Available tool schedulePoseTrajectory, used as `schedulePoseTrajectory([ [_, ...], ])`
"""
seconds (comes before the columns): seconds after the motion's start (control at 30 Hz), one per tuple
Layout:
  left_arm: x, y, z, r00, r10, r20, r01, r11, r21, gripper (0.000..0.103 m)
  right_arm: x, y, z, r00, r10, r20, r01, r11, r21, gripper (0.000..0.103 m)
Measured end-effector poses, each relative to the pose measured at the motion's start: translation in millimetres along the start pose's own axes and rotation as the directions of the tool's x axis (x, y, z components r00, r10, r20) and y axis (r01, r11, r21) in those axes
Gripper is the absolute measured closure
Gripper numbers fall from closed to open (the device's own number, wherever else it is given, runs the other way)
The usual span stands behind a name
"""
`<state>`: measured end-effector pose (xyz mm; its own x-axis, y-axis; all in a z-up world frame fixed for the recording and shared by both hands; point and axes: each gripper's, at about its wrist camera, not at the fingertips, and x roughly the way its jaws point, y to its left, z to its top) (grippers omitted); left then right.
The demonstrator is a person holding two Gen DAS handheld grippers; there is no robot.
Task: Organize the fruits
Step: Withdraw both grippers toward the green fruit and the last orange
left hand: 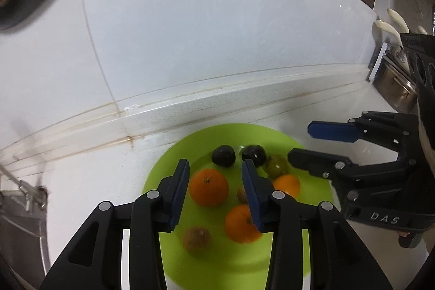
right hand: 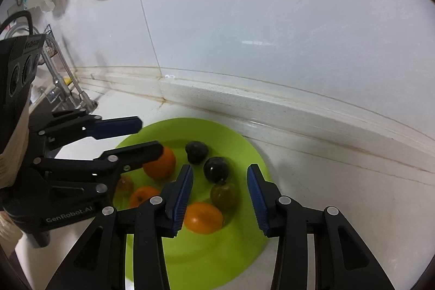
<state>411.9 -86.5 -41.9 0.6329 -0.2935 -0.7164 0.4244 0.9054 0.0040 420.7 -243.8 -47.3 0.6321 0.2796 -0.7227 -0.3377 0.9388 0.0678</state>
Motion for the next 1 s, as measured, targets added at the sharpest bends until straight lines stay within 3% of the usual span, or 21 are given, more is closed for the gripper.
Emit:
schedulePoseTrajectory([
  [0.47,-95.6,-19.6,-12.2,0.994,0.085,0.07,-0.082,0.996,-0.037,0.044,-86.4,24.1,-15.3,0.993,-0.011,0.115,0.007,0.999,0.036,0.061],
  [0.6,-117.3,-24.7,-20.7,0.992,0.096,0.087,-0.09,0.994,-0.066,0.039,-104.3,32.1,-24.6,0.992,-0.033,0.124,0.029,0.999,0.037,0.06],
  [0.7,-129.5,-28.8,-30.0,0.992,0.093,0.09,-0.086,0.993,-0.084,0.034,-115.0,37.3,-33.1,0.991,-0.05,0.124,0.045,0.998,0.037,0.055],
  [1.0,-157.4,-39.7,-60.4,0.99,0.109,0.095,-0.098,0.989,-0.11,0.025,-139.6,49.4,-57.2,0.991,-0.073,0.117,0.068,0.997,0.045,0.054],
])
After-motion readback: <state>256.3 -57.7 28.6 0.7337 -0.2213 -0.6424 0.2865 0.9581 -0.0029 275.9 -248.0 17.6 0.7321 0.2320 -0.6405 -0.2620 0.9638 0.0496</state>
